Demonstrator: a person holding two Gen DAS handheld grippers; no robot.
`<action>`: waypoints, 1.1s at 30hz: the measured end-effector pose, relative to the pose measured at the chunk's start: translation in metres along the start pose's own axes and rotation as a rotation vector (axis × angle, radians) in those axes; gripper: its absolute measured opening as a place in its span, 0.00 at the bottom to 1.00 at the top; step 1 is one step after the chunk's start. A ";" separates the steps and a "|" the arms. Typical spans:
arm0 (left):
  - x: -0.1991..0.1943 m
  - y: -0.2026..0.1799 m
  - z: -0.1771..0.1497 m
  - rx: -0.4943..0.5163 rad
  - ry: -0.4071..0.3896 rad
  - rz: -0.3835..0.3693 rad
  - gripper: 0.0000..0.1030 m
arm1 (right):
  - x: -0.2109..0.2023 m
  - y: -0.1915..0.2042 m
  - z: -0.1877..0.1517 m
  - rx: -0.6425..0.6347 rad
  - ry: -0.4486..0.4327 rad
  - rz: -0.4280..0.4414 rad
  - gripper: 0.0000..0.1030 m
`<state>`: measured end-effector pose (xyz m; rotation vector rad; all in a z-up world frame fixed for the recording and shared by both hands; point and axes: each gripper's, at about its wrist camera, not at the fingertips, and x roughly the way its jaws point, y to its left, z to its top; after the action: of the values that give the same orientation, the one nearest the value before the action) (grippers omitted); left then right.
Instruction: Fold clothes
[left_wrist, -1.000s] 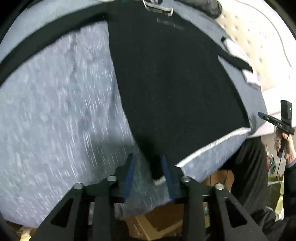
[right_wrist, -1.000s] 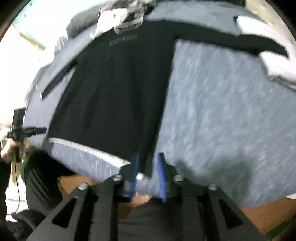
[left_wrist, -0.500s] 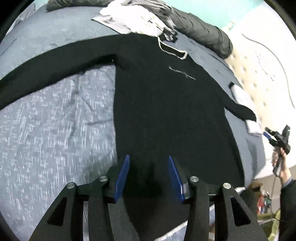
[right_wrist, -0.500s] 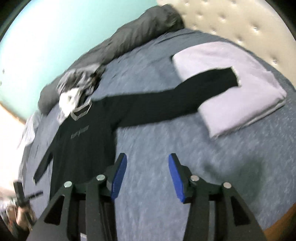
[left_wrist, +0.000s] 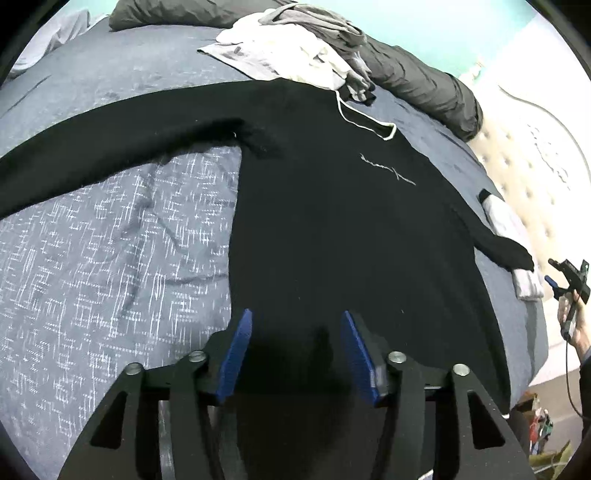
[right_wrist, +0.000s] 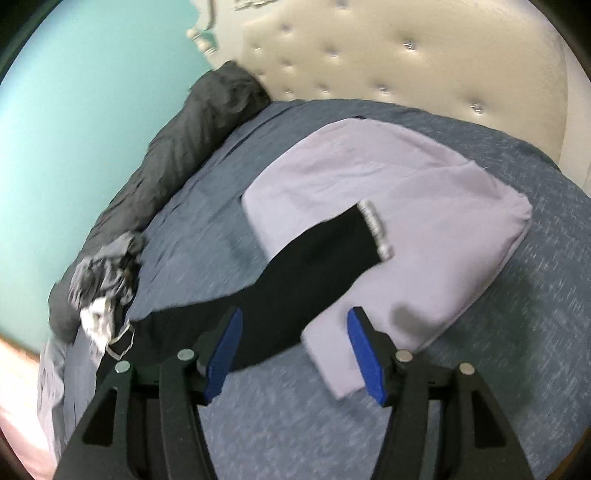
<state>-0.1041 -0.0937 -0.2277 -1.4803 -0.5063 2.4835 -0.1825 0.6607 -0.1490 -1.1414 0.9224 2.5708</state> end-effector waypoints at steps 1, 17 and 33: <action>0.002 0.000 0.001 -0.004 -0.004 0.004 0.57 | 0.004 -0.002 0.004 0.004 -0.001 -0.009 0.59; 0.019 0.015 -0.004 -0.091 -0.066 0.026 0.67 | 0.049 -0.031 0.031 0.029 -0.018 -0.074 0.66; 0.020 0.020 -0.010 -0.095 -0.088 0.045 0.68 | 0.072 -0.016 0.029 -0.099 -0.058 -0.159 0.22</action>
<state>-0.1049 -0.1039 -0.2557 -1.4361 -0.6221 2.6023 -0.2437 0.6848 -0.1936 -1.1097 0.6694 2.5297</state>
